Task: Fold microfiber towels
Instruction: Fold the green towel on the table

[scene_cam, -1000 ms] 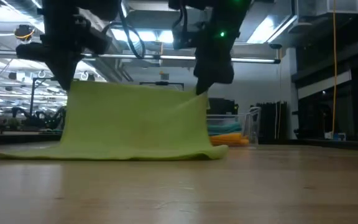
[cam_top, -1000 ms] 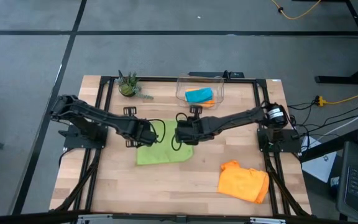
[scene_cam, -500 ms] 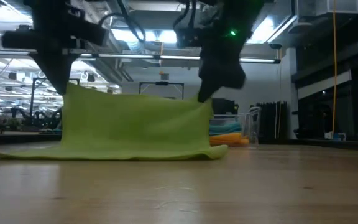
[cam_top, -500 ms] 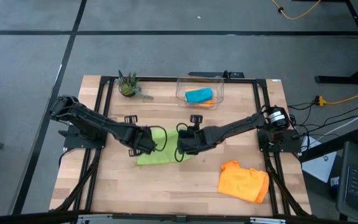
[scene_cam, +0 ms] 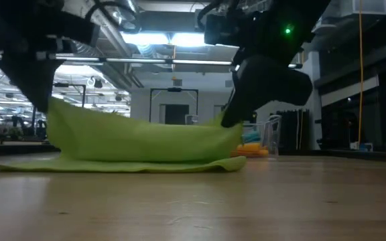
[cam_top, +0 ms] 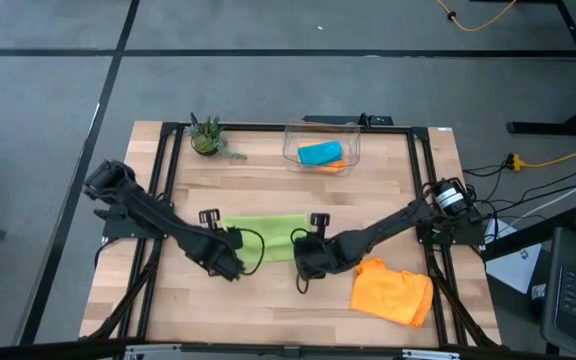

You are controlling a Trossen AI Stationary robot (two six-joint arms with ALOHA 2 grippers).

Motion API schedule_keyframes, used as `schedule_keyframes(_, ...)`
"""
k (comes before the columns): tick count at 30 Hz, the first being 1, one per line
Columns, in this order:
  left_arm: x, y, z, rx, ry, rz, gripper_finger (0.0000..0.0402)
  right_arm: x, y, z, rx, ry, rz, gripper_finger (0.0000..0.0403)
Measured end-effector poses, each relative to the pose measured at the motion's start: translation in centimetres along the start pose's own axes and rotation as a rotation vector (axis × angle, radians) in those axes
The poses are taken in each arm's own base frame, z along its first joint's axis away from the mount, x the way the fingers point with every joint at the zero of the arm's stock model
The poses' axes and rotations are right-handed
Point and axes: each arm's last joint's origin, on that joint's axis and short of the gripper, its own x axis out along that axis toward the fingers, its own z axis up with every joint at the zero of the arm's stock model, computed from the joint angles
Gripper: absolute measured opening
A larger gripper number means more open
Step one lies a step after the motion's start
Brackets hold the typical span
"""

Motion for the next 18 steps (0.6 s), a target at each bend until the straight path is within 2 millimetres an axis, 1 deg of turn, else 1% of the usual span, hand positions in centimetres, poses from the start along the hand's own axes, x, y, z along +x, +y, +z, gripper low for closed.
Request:
schedule_keyframes(3,0.7,-1.2,-0.1,0.027,0.013,0.007,0.0,-0.1,0.2,-0.1,0.017,0.009,0.026,0.0)
schedule_keyframes(6,1.1,-2.3,-0.2,0.041,0.03,-0.032,0.0,-0.1,0.4,-0.2,0.037,0.019,0.063,0.0003)
schedule_keyframes(10,1.3,-3.1,-0.5,0.061,0.037,-0.046,0.0006,-0.2,0.7,-0.2,0.067,0.053,0.173,0.0029)
schedule_keyframes(13,1.4,-3.0,-0.4,0.044,0.058,-0.066,0.0034,-0.2,0.9,-0.3,0.068,0.07,0.222,0.0061)
schedule_keyframes(18,1.4,-2.9,-0.3,0.03,0.075,-0.073,0.0103,-0.3,0.9,-0.3,0.064,0.09,0.255,0.0116)
